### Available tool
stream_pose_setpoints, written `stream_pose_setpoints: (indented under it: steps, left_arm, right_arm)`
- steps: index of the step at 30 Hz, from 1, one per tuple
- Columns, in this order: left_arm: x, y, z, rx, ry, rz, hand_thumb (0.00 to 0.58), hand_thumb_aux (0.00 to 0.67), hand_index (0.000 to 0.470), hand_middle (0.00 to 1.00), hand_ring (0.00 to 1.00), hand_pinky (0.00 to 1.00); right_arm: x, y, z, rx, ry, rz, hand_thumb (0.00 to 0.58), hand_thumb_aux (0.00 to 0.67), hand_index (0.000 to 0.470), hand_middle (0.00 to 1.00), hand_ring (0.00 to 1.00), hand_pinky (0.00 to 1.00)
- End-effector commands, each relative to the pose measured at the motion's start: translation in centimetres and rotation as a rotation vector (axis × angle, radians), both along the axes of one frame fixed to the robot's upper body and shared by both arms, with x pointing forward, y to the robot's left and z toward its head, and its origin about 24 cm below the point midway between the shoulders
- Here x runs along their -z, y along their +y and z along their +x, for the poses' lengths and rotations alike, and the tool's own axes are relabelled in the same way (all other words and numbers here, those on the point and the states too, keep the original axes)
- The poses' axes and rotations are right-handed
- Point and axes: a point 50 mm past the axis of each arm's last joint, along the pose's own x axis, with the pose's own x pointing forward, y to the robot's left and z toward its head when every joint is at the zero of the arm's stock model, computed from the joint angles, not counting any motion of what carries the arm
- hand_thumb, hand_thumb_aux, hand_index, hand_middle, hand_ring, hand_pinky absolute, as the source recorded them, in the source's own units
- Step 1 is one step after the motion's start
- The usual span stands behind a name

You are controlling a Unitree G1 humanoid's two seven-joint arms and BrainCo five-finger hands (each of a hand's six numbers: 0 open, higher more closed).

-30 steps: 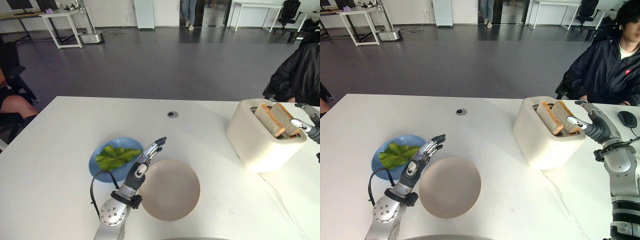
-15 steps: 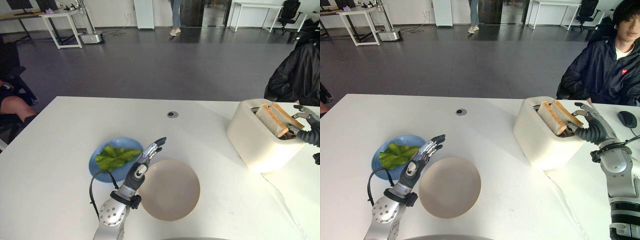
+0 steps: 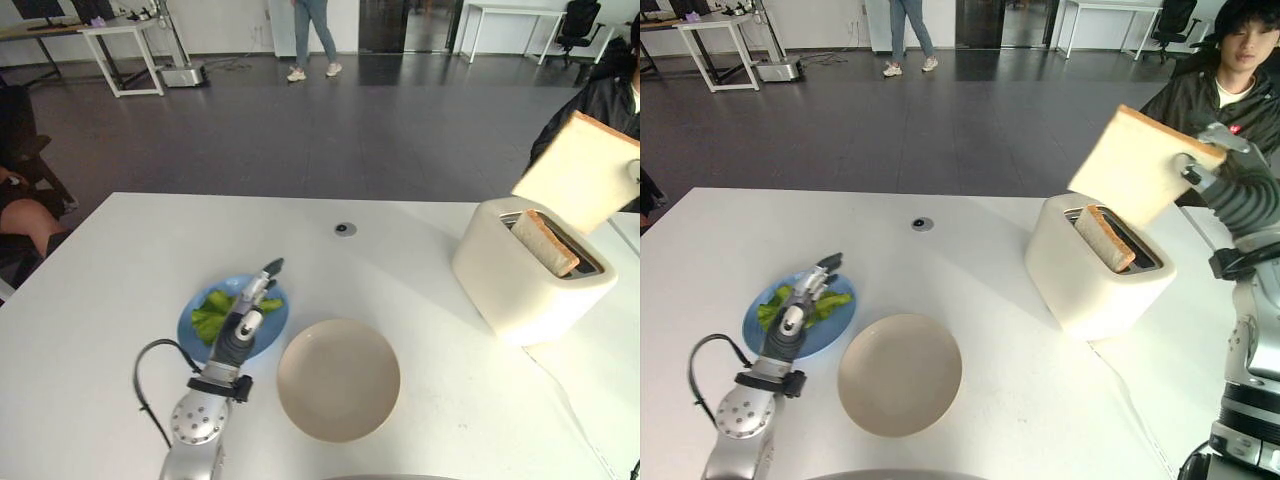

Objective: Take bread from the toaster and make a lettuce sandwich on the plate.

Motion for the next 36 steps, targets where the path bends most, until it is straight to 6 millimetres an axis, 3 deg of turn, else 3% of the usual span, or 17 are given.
stream_pose_setpoints:
  steps: [1,4,10,14,17,18,19,20,26,27,28,29,30,31,32,36]
  left_arm:
    - [-0.5,3.1,0.6,-0.127,0.018,0.165,0.0,0.0,0.0,0.0,0.0,0.0]
    - [-0.4,5.5,1.2,-0.193,0.047,0.414,0.0,0.0,0.0,0.0,0.0,0.0]
    - [1.7,8.1,2.3,-0.24,0.134,0.686,0.0,0.0,0.0,0.0,0.0,0.0]
    - [2.5,8.6,2.6,-0.237,0.152,0.733,0.0,0.0,0.0,0.0,0.0,0.0]
    - [2.9,8.6,2.9,-0.222,0.17,0.775,0.0,0.0,0.0,0.0,0.0,0.0]
    - [3.1,8.6,2.9,-0.215,0.175,0.799,0.0,0.0,0.0,0.0,0.0,0.0]
    - [3.3,8.6,3.0,-0.209,0.181,0.832,0.0,0.0,0.0,0.0,0.0,0.0]
    - [3.5,8.7,3.0,-0.202,0.188,0.879,0.0,0.0,0.0,0.0,0.0,0.0]
    - [4.2,9.3,3.0,-0.196,0.215,1.141,0.0,0.0,0.0,0.0,0.0,0.0]
    - [4.3,9.4,3.0,-0.195,0.221,1.171,0.164,0.102,0.072,0.0,0.0,0.0]
    - [4.5,9.5,2.9,-0.194,0.233,1.198,0.244,0.16,0.112,0.0,0.0,0.0]
    - [4.8,9.6,2.9,-0.189,0.249,1.221,0.441,0.342,0.24,0.0,0.0,0.0]
    - [5.0,9.7,2.8,-0.183,0.266,1.239,0.462,0.368,0.258,0.0,0.0,0.0]
    - [5.3,9.8,2.7,-0.173,0.28,1.254,0.527,0.468,0.328,0.0,0.0,0.0]
    - [5.5,9.7,2.7,-0.162,0.29,1.266,0.58,0.67,0.47,0.0,0.0,0.0]
    - [5.8,9.3,2.7,-0.137,0.292,1.261,0.58,0.67,0.47,0.0,0.0,0.0]
  right_arm:
    - [2.8,6.1,0.2,-0.36,0.219,0.007,0.58,0.67,0.47,0.0,0.0,0.0]
    - [6.2,11.1,0.1,-0.604,0.395,-0.086,0.58,0.67,0.47,0.0,0.0,0.0]
    - [11.8,18.0,-0.7,-0.84,0.568,-0.255,0.58,0.67,0.47,0.0,0.0,0.0]
    - [15.2,20.4,-1.7,-0.93,0.681,-0.344,0.58,0.67,0.47,0.0,0.0,0.0]
    - [16.4,21.0,-1.7,-0.898,0.657,-0.42,0.579,0.649,0.455,0.0,0.0,0.0]
    - [16.5,21.2,-1.5,-0.871,0.629,-0.435,0.514,0.444,0.311,0.0,0.0,0.0]
    - [16.4,21.3,-1.2,-0.834,0.588,-0.459,0.385,0.281,0.197,0.0,0.0,0.0]
    - [16.3,21.4,-0.9,-0.797,0.543,-0.474,0.0,0.0,0.0,0.0,0.0,0.0]
    - [14.4,21.6,-0.6,-0.728,0.352,-0.479,0.0,0.0,0.0,0.0,0.0,0.0]
    - [14.2,21.6,-0.6,-0.727,0.333,-0.475,0.0,0.0,0.0,0.0,0.0,0.0]
    - [13.9,21.6,-0.7,-0.726,0.317,-0.473,0.0,0.0,0.0,0.0,0.0,0.0]
    - [13.7,21.6,-0.8,-0.724,0.304,-0.471,0.0,0.0,0.0,0.0,0.0,0.0]
    - [13.5,21.5,-0.8,-0.721,0.29,-0.468,0.0,0.0,0.0,0.0,0.0,0.0]
    - [13.4,21.4,-0.8,-0.715,0.279,-0.465,0.0,0.0,0.0,0.0,0.0,0.0]
    - [13.2,21.3,-0.7,-0.709,0.271,-0.461,0.0,0.0,0.0,0.0,0.0,0.0]
    - [12.7,20.8,-0.3,-0.679,0.254,-0.447,0.0,0.0,0.0,0.0,0.0,0.0]
